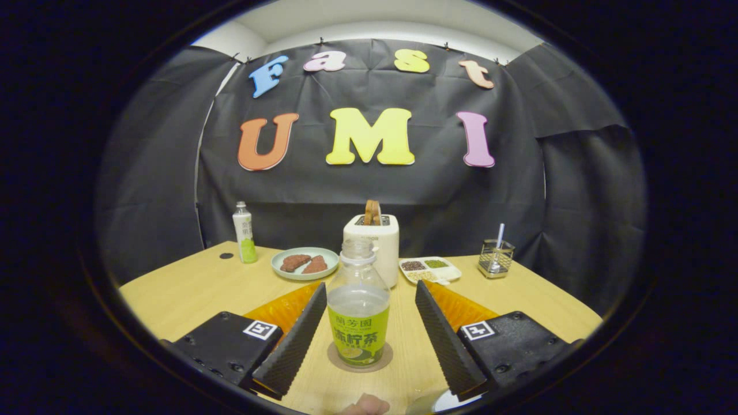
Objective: Take the bottle from table, then pour the juice into the cup, finally place the bottle on the coaster
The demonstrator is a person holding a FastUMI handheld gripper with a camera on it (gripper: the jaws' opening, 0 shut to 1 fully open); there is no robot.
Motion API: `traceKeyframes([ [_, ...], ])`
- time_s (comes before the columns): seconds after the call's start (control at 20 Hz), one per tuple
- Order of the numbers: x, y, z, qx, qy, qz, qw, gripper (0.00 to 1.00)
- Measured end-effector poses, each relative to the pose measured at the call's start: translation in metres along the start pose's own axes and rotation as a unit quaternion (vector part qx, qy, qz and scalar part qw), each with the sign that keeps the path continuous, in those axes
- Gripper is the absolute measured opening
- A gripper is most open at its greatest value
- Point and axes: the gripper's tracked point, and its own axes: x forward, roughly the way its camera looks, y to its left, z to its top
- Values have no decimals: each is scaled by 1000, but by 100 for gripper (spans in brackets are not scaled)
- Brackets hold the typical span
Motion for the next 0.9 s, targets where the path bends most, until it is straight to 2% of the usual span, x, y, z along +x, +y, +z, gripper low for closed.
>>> traceKeyframes([
  [0.5,-88,-8,14,9,-16,-10,1000,100],
  [0.75,-136,-29,15,0,-21,-51,998,100],
  [0.9,-160,-22,14,4,-25,-40,999,100],
])
